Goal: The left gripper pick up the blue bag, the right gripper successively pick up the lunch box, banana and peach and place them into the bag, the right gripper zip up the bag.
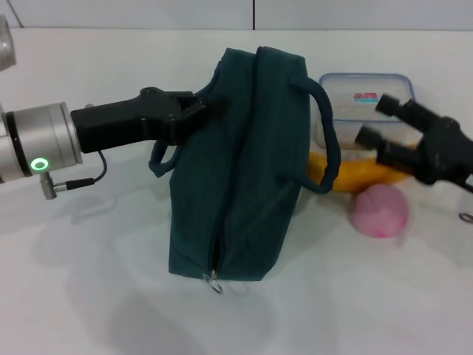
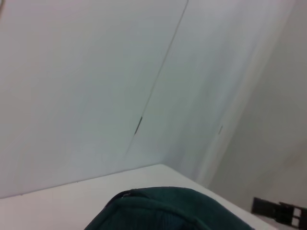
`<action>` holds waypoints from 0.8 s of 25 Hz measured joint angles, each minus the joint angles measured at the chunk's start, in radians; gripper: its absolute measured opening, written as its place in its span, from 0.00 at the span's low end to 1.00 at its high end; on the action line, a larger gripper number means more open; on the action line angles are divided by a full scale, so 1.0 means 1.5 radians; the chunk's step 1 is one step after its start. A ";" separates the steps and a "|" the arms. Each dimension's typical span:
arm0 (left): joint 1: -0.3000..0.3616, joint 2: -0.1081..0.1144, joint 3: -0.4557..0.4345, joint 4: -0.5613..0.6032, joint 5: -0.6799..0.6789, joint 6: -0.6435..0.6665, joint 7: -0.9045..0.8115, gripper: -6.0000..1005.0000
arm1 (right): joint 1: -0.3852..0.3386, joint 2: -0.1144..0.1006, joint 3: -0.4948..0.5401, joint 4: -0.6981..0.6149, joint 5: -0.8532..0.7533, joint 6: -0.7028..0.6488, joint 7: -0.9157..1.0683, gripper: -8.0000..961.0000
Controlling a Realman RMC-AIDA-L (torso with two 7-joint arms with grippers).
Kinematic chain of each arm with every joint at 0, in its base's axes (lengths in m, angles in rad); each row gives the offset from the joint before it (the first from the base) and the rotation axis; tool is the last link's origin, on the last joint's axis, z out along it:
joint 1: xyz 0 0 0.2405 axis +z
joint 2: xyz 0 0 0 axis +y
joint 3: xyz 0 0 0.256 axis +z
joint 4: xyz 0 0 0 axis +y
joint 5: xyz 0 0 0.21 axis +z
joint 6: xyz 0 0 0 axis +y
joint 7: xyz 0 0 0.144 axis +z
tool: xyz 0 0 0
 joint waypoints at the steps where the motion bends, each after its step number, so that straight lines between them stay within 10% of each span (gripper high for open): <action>1: 0.000 0.000 0.001 0.000 0.001 -0.006 0.000 0.11 | 0.009 0.003 0.001 0.035 0.037 0.005 0.000 0.91; 9: -0.004 -0.002 0.004 -0.013 0.004 -0.032 0.040 0.05 | 0.058 0.007 0.006 0.278 0.369 0.026 0.076 0.91; 20: -0.011 -0.001 0.005 -0.027 0.004 -0.055 0.064 0.05 | 0.067 0.006 0.151 0.338 0.336 0.136 0.218 0.91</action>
